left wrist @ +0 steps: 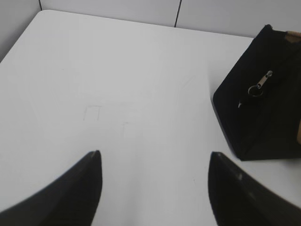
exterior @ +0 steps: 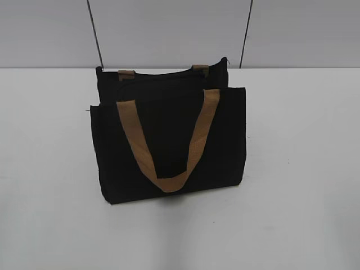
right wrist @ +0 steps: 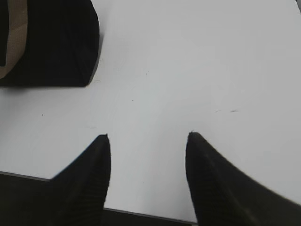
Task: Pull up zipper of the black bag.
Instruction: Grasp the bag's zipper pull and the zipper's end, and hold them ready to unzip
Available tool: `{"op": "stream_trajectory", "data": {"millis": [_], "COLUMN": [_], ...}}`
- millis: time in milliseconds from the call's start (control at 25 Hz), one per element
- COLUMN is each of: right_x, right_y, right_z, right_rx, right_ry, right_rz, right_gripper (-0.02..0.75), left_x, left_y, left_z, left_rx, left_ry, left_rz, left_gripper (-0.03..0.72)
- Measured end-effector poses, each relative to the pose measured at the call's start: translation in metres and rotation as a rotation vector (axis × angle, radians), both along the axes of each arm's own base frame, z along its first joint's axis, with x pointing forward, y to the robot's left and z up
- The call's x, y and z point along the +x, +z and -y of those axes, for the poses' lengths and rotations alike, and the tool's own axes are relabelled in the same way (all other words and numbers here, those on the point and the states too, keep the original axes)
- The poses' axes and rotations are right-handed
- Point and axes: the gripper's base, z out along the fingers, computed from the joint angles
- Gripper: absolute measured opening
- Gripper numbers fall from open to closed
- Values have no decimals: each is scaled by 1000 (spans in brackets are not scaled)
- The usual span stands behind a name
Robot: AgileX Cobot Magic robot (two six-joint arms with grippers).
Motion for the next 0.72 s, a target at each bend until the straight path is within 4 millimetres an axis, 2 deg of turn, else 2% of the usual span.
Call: {"op": "stream_trajectory", "data": {"millis": [720], "right_x": [0], "right_y": [0], "right_z": [0], "right_rx": [0], "right_ry": [0], "right_rz": [0], "right_gripper": [403], "left_x": [0], "left_y": [0], "left_z": [0], "left_rx": [0], "left_ry": [0], "left_rz": [0], "left_gripper": [529]}}
